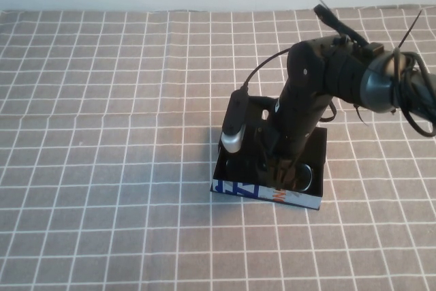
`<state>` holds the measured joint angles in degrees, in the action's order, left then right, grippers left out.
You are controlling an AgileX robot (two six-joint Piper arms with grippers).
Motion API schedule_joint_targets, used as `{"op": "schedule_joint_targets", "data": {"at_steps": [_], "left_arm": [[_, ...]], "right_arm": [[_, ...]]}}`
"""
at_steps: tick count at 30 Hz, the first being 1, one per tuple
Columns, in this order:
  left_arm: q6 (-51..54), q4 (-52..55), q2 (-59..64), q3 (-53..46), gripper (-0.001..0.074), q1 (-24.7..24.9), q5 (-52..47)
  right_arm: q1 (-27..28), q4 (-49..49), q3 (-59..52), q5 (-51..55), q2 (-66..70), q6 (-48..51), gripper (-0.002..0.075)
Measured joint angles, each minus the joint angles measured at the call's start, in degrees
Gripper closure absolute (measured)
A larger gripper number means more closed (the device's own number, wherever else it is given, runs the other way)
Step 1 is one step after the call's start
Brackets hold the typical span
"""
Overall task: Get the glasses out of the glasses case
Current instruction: Pick up the glasses from the glasses case, then place the glasses on the table
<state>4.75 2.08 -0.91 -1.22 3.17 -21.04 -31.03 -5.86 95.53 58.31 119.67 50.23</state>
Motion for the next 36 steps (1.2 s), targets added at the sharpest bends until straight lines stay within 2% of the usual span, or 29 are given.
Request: {"op": "schedule_joint_targets", "data": {"at_steps": [5, 11, 12, 18, 22, 26, 31, 34, 36], "left_arm": [[0.0, 0.0, 0.0, 0.0, 0.0739, 0.0, 0.0], [0.0, 0.0, 0.0, 0.0, 0.0739, 0.0, 0.0], [0.0, 0.0, 0.0, 0.0, 0.0739, 0.0, 0.0], [0.0, 0.0, 0.0, 0.0, 0.0739, 0.0, 0.0], [0.0, 0.0, 0.0, 0.0, 0.0739, 0.0, 0.0], [0.0, 0.0, 0.0, 0.0, 0.0739, 0.0, 0.0], [0.0, 0.0, 0.0, 0.0, 0.0739, 0.0, 0.0], [0.0, 0.0, 0.0, 0.0, 0.0739, 0.0, 0.0], [0.0, 0.0, 0.0, 0.0, 0.0740, 0.0, 0.0]], "right_arm": [[0.0, 0.1, 0.0, -0.4, 1.4, -0.2, 0.0434], [0.0, -0.5, 0.8, 0.5, 0.9, -0.2, 0.0655], [0.0, -0.5, 1.3, 1.4, 0.5, -0.2, 0.0668], [0.0, 0.0, 6.8, 9.8, -3.4, -6.6, 0.0667], [0.5, -0.7, 9.1, 11.2, -9.2, -20.2, 0.0667], [1.5, 3.8, 7.2, 11.9, -15.7, -38.0, 0.0667], [6.1, 9.3, -5.6, 12.0, -24.3, -58.4, 0.0667], [9.8, 10.0, -15.6, 10.9, -28.6, -64.9, 0.0667], [12.4, 10.0, -22.6, 6.4, -30.9, -66.3, 0.0667]]}}
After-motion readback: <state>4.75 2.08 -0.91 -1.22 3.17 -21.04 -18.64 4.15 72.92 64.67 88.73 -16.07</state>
